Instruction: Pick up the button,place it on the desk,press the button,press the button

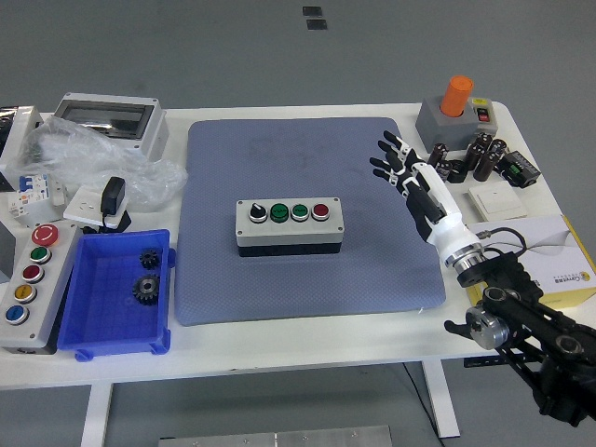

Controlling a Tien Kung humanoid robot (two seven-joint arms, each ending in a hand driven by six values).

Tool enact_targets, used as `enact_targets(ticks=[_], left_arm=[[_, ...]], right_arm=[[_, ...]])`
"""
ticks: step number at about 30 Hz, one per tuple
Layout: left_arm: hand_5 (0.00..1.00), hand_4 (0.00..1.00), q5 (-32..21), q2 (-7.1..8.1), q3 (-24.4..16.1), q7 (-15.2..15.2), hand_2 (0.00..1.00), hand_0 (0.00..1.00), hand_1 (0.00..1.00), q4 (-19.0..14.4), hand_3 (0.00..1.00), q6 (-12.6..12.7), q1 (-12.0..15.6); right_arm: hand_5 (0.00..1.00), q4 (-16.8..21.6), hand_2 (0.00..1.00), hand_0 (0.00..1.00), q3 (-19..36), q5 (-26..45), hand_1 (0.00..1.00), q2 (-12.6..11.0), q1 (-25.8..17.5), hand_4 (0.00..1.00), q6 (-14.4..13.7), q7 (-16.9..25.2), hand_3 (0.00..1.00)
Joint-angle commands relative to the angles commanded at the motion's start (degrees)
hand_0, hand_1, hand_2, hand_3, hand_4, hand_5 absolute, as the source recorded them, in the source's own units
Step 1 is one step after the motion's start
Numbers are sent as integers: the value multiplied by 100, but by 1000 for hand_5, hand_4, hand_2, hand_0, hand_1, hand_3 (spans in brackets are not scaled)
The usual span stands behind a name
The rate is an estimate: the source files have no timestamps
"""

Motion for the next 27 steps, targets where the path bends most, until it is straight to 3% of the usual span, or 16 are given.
enact_targets(ticks=[2,3,8,27], left_arm=[[439,549,8,-2,-7,0,593,604,622,-1,613,1,0],[439,552,12,-3,-8,0,593,604,621,-1,613,1,0],[439,552,37,-17,-38,3,593,604,621,-2,613,-2,-3],[429,601,-19,18,10,1,596,606,621,4,619,-16,-16]], right_arm=[[998,3,791,856,106,302,767,-7,-118,998,41,136,768],[998,7,745,819,168,455,729,-4,-163,998,53,178,709],[998,30,745,819,416,941,729,23,-291,998,72,254,709],[998,72,731,781,373,1259,692,4,-240,998,101,309,688]])
